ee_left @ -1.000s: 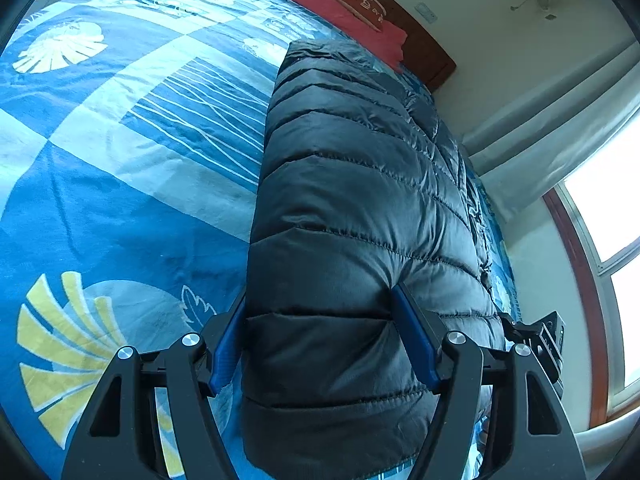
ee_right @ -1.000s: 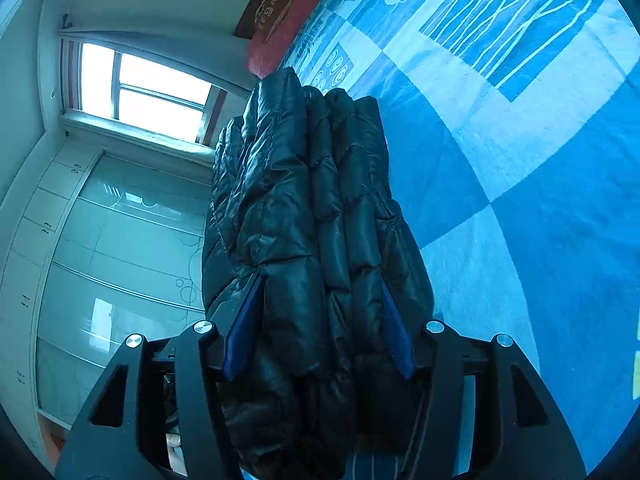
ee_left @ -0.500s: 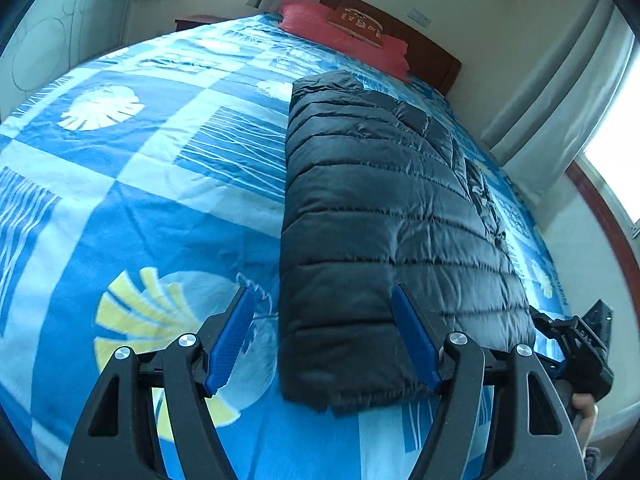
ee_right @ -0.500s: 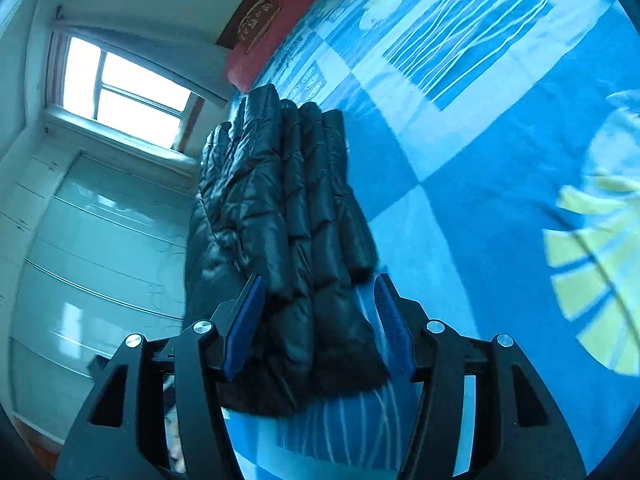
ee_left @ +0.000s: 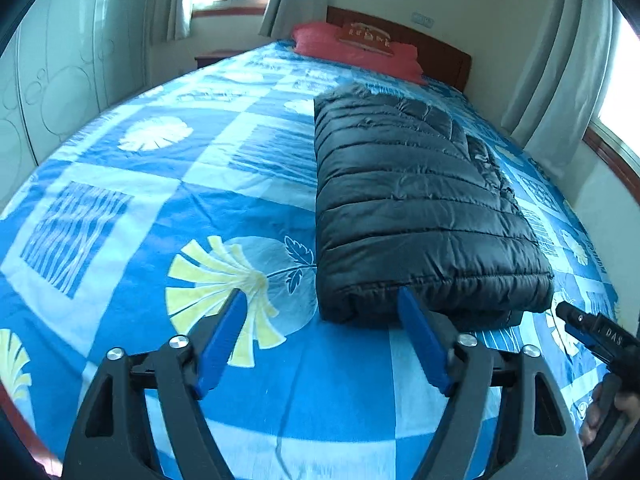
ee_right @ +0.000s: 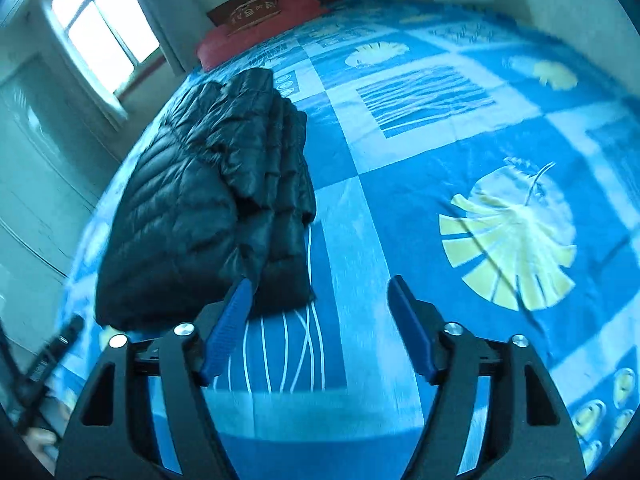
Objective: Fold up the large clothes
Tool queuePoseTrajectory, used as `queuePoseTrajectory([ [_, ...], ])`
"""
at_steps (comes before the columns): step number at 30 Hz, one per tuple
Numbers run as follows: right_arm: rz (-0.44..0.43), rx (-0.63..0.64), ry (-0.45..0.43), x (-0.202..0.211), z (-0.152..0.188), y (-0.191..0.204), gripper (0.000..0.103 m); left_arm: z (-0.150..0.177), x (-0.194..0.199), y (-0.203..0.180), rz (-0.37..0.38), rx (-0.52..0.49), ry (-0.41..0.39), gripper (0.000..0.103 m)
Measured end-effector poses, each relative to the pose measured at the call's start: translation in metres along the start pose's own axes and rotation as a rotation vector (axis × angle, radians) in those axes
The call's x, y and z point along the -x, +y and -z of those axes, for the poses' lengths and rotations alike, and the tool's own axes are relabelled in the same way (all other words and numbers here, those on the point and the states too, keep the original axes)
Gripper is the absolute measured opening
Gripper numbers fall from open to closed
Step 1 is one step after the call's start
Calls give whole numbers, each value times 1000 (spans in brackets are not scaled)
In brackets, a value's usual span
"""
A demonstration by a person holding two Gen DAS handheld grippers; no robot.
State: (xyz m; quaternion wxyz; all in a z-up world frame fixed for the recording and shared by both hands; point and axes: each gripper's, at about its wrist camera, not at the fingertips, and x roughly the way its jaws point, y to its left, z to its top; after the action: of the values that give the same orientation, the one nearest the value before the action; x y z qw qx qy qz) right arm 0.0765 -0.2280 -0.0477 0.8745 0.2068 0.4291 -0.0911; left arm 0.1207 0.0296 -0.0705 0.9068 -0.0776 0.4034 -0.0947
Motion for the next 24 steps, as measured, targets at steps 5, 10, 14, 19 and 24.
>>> queuePoseTrajectory([
  [5, 38, 87, -50, 20, 10, 29, 78, 3, 22, -12, -43, -55, -51, 77],
  [10, 67, 164, -109, 37, 12, 56, 83, 3, 40, -19, -73, -81, -100, 78],
  [14, 83, 207, -155, 52, 14, 71, 86, 3, 53, -23, -93, -86, -126, 79],
  [19, 90, 243, -192, 62, 16, 82, 89, 4, 68, -28, -116, -102, -174, 82],
  [24, 73, 255, -213, 71, 18, 88, 89, 4, 76, -31, -108, -98, -189, 82],
])
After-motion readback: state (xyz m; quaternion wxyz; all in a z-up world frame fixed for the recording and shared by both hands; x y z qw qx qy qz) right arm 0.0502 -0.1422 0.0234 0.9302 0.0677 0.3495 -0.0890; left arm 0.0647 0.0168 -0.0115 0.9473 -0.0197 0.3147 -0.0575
